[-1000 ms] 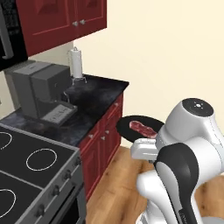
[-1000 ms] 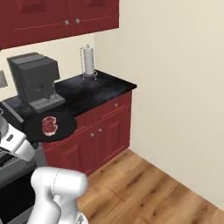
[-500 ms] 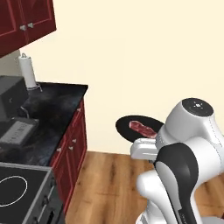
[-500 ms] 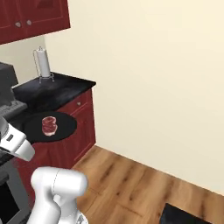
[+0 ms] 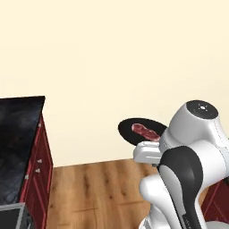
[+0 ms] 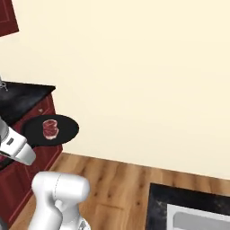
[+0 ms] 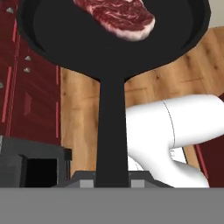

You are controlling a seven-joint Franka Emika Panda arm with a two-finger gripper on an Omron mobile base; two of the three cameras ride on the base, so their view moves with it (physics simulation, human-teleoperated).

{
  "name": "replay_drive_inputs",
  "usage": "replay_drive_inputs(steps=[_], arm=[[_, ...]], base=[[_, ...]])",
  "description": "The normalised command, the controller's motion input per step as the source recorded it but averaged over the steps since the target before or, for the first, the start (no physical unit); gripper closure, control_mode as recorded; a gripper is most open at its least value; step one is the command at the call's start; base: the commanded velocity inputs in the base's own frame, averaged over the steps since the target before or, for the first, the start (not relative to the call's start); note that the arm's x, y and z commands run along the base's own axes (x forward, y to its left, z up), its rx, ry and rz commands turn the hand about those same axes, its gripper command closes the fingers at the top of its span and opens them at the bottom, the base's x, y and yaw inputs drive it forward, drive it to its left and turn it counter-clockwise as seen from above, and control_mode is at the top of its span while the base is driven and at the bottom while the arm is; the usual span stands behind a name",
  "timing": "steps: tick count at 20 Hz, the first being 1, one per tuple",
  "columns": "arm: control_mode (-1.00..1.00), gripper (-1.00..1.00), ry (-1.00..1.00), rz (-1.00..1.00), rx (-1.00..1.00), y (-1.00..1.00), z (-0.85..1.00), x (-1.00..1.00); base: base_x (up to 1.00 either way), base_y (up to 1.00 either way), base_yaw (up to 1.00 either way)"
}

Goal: Pick up the pan with the steak in it and place it on the dining table. Then place the steak on the plate.

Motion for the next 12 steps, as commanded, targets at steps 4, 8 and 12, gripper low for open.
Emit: replay_drive_inputs(steps=[4,8,12], arm=[[1.00,1.00,0.00,0.00,0.00,0.00,0.00,0.00],[1.00,1.00,0.00,0.00,0.00,0.00,0.00,0.00],[1.00,1.00,0.00,0.00,0.00,0.00,0.00,0.00]], base=[[0.00,0.00,-0.48],[0.00,0.00,-0.46],[0.00,0.00,-0.47]])
